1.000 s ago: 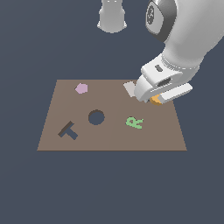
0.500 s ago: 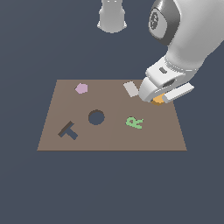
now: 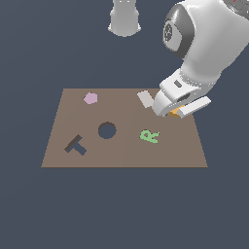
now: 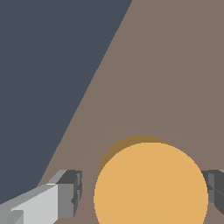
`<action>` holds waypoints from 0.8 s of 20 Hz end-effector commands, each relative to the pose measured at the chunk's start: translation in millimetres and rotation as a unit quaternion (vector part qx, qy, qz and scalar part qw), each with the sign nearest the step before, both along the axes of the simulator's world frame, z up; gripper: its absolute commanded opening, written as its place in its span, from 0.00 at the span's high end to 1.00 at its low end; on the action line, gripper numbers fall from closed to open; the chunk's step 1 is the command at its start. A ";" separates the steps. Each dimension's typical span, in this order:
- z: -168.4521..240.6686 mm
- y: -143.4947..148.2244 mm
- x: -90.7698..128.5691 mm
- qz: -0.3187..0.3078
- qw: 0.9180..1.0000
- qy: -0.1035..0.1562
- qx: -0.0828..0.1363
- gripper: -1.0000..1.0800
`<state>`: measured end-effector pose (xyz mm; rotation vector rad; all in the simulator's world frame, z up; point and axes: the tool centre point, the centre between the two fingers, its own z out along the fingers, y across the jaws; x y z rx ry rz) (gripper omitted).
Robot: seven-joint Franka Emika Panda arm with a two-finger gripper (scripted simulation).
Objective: Insert a designated object into the corresponding slot on a board.
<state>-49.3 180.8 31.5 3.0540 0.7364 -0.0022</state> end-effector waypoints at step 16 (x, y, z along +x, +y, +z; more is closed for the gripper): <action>-0.5 -0.1 2.0 -0.007 1.000 -0.001 0.000 1.00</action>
